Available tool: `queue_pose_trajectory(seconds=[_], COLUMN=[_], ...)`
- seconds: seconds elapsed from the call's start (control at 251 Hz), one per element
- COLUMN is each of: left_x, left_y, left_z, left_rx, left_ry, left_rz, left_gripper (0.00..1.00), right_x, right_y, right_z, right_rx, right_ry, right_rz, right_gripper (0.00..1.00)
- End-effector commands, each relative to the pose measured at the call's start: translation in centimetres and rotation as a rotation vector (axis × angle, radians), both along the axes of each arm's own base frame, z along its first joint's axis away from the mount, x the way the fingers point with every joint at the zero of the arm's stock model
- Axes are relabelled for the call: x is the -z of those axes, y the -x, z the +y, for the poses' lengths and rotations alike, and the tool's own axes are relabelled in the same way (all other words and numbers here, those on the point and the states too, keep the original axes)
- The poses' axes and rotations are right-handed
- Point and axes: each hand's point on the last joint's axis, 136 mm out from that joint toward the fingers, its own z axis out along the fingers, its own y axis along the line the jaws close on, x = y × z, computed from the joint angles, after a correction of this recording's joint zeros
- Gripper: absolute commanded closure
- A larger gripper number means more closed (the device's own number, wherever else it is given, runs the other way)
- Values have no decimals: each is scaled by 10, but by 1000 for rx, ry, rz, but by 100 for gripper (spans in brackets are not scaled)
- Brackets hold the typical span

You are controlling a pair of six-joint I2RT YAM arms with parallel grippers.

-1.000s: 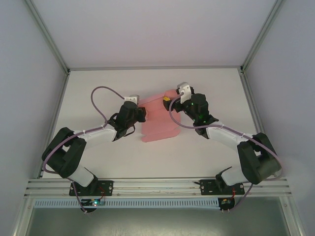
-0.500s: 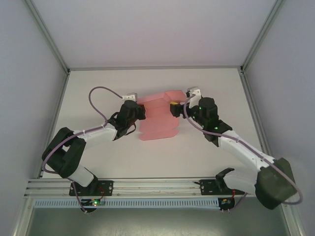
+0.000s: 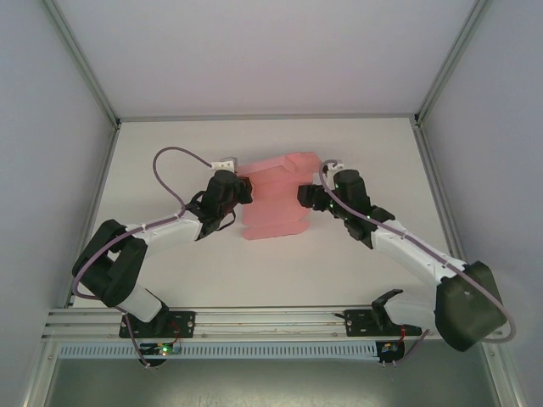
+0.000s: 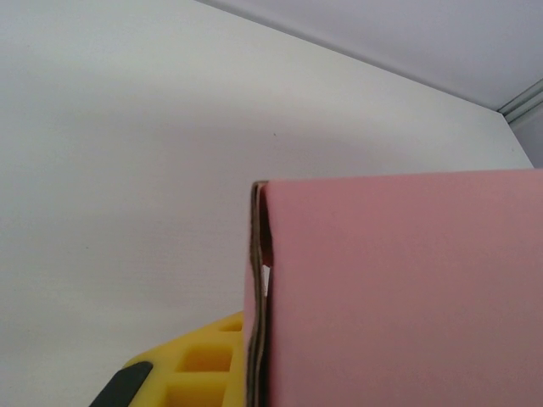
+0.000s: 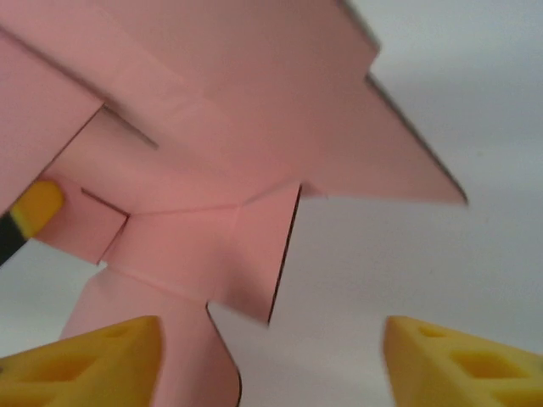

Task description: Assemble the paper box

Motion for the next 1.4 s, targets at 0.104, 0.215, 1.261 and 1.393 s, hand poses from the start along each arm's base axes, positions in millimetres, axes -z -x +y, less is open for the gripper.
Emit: queue_pose_trajectory(seconds=[0.104, 0.215, 1.261, 1.393], left_x=[-3, -1, 7, 11], left_y=[-3, -4, -10, -8], left_z=[-6, -6, -36, -29], left_rx=[0, -3, 53, 34], left_ry=[4, 4, 121, 91], left_rz=[8, 16, 108, 115], left_gripper=[100, 100, 100, 100], right_x=[-18, -13, 21, 10], right_y=[-22, -23, -36, -33], right_z=[6, 1, 121, 100], right_rx=[25, 79, -184, -127], right_ry=[47, 92, 430, 448], right_rz=[-51, -32, -174, -177], right_gripper=[46, 69, 83, 74])
